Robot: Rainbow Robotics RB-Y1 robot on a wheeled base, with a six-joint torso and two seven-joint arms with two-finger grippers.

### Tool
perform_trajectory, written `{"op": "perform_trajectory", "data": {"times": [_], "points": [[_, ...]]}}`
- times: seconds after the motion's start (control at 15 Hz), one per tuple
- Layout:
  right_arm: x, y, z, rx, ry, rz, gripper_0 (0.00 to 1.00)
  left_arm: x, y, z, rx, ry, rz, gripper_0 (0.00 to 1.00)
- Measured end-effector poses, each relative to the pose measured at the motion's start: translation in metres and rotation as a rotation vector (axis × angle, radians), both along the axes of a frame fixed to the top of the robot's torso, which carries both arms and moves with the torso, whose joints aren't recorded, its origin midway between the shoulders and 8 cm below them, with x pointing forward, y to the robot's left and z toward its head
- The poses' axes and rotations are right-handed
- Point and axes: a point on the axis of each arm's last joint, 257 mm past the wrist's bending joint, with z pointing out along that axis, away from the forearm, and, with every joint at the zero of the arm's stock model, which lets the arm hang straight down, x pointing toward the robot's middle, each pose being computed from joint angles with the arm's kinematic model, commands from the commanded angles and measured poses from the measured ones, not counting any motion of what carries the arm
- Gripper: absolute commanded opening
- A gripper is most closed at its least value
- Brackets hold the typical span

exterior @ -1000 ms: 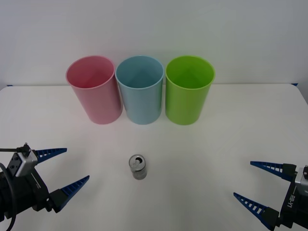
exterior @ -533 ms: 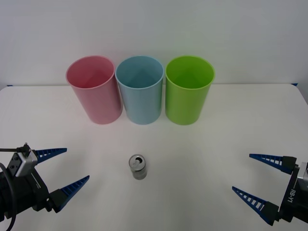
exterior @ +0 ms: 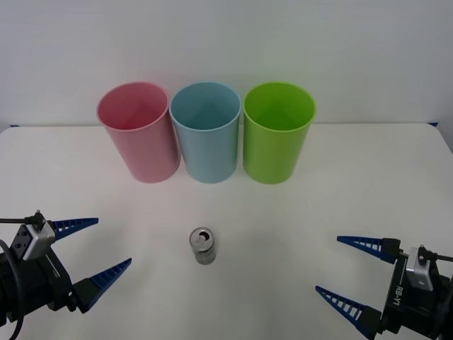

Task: Put cans in the blue bin and PET bottles in the pink bin and trash in the green bin.

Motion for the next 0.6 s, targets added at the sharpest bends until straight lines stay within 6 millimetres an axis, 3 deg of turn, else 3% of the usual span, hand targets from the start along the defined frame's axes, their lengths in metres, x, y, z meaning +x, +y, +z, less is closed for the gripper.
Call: {"op": "perform_trajectory", "data": {"times": [0.6], "points": [[0.034,0.072,-0.024,-0.034,-0.045,0.014,1.0,0.0,0.0,0.0,0.0,0.0,0.0,1.0]]}}
